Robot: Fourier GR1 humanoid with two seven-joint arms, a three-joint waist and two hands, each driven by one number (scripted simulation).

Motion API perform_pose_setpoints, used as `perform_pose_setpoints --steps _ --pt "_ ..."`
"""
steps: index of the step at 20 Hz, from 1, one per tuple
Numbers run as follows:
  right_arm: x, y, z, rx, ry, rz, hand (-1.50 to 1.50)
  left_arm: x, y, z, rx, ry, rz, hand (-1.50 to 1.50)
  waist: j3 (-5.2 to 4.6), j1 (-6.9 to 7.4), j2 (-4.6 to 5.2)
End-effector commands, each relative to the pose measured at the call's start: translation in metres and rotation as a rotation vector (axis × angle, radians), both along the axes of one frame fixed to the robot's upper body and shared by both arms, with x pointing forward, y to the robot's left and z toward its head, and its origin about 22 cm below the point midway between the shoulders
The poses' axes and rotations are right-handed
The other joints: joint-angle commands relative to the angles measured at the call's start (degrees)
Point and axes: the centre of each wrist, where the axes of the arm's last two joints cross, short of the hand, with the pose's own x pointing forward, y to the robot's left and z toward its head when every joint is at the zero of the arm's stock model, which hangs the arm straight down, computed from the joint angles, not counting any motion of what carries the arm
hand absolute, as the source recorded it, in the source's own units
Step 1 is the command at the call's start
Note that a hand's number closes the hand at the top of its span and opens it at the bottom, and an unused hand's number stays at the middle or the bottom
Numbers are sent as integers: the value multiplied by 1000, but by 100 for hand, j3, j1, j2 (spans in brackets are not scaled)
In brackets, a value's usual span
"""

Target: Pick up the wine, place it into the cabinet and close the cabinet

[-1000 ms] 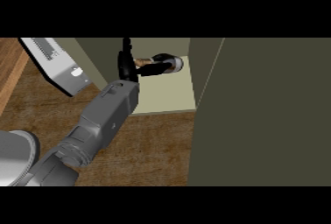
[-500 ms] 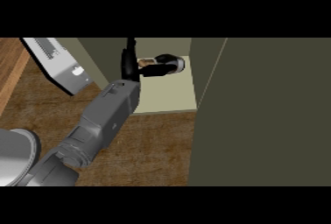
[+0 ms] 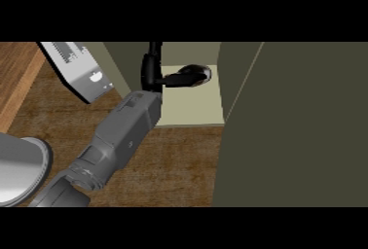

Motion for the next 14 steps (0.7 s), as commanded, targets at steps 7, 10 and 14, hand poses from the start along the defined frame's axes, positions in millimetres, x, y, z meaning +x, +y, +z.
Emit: perform_pose_setpoints --steps 7,10,14 --pt "-41 -9 35 28 -29 -22 -150 -14 0 -1 -84 -39 -87 -150 3 199 -117" --pt "-41 -6 35 40 -48 -8 -150 -22 -1 2 -117 -75 -105 -150 2 209 -115" --pt "-32 -5 36 34 -42 -2 -150 -37 -5 4 -115 -74 -134 -150 2 245 -88"
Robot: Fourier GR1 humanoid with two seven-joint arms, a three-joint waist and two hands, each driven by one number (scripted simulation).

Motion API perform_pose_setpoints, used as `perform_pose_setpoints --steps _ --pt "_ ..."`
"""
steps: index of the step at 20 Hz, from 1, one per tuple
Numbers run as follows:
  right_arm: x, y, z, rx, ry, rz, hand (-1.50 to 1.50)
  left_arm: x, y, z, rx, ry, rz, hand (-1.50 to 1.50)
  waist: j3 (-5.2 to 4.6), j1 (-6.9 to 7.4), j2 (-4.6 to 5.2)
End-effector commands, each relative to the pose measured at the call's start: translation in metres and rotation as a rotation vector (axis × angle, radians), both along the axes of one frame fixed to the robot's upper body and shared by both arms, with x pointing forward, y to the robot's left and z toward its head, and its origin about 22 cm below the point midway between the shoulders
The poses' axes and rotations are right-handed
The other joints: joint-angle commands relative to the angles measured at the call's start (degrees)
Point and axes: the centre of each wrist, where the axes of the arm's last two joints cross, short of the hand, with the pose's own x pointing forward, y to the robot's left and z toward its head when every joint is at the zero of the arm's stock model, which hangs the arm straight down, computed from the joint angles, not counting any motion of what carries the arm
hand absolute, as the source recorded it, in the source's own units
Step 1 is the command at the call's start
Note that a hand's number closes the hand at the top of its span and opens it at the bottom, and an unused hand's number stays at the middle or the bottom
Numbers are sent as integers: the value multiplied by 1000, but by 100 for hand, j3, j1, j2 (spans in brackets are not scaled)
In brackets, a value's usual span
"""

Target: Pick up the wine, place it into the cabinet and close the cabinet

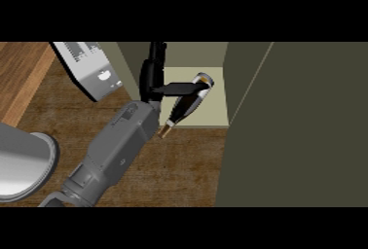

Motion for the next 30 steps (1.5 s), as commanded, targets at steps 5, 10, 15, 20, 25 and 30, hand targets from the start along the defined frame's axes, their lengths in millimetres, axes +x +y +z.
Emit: perform_pose_setpoints --steps 5,10,15,20,25,30 --pt "-34 -11 34 17 -73 -3 -150 -56 -3 -23 -72 -1 -63 -150 1 69 -18" --pt "-47 -13 42 32 -75 8 -150 -79 15 -11 -95 21 -90 -150 4 -12 -18" --pt "-33 -7 39 37 -70 -3 -150 -135 24 -15 -111 4 -109 -150 -3 58 15" --pt "-29 -2 38 -5 -70 5 -150 -178 26 -20 -136 -2 -97 -150 -3 -17 40" --pt "-34 1 36 -184 -17 191 150 -200 34 -17 -120 -22 -69 -150 -2 -47 28" --pt "-35 17 30 -146 44 434 150 -223 58 -20 -105 -28 -38 -150 -7 21 31"
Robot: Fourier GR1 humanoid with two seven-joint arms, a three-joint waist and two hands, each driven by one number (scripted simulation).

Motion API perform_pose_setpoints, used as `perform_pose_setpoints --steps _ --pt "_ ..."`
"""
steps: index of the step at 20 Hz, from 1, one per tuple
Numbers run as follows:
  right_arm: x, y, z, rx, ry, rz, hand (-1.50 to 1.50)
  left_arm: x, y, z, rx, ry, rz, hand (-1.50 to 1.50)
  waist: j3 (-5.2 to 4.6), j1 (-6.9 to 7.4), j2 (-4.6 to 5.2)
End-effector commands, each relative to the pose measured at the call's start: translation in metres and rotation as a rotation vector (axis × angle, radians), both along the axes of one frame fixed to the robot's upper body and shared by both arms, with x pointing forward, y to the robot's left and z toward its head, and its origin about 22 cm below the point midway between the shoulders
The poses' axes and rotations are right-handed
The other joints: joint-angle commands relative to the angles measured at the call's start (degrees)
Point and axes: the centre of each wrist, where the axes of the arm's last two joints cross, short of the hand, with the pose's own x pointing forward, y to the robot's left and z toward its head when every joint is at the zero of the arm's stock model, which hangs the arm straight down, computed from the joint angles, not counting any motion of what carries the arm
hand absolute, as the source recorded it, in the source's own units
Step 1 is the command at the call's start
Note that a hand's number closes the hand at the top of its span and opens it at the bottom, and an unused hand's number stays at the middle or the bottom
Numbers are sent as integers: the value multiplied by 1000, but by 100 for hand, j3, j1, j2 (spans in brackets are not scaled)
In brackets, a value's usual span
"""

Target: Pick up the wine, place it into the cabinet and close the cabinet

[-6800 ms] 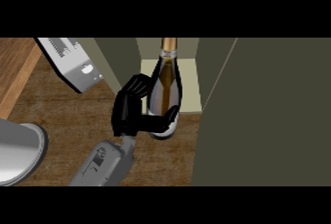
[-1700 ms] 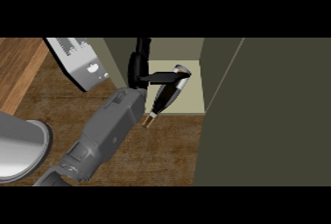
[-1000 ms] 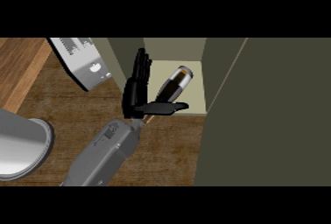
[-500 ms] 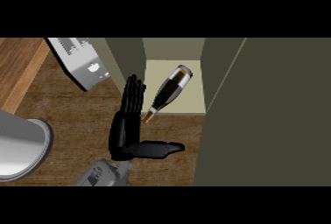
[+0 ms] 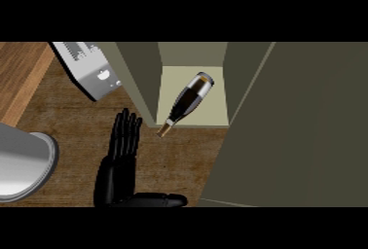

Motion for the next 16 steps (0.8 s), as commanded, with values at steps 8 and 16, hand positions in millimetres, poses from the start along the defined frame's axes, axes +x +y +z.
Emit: perform_pose_setpoints --steps 8,16 --pt "-37 23 32 42 -46 263 150 -31 67 9 38 1 29 -150 -20 -10 -6" --pt "-26 50 37 56 30 313 150 -57 109 8 23 -19 50 -150 -36 103 -12"
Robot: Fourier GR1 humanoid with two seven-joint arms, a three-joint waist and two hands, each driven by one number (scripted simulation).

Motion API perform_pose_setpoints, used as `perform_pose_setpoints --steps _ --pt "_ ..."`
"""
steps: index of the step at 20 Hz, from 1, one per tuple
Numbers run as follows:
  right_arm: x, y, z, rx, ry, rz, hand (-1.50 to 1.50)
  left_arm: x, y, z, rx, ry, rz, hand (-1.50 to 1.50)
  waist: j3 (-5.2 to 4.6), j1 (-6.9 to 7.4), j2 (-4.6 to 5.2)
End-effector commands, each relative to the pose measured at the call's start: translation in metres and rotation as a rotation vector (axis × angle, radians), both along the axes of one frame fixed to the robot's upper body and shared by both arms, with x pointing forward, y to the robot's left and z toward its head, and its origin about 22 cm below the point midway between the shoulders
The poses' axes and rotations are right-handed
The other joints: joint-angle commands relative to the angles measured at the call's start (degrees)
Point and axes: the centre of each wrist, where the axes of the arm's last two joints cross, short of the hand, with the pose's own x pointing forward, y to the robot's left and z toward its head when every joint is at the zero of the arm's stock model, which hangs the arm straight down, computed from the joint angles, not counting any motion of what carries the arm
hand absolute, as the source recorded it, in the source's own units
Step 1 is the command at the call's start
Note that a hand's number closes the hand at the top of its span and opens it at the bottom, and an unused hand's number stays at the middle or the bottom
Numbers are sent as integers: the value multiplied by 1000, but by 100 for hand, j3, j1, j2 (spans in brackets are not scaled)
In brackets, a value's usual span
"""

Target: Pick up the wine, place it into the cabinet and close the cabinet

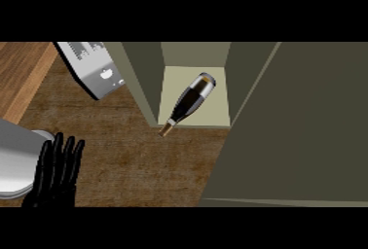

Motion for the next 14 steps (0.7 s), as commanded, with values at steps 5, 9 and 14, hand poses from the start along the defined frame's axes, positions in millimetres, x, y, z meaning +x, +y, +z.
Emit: perform_pose_setpoints --steps 5,9,14 --pt "-11 53 20 112 -14 165 150 -16 42 27 11 -12 -2 -150 1 132 -3" --pt "-2 78 18 137 1 134 150 -20 59 22 -14 -16 -2 -150 -3 151 15" --pt "18 98 25 135 -54 100 150 -9 90 31 -9 -30 -26 -150 -9 184 47"
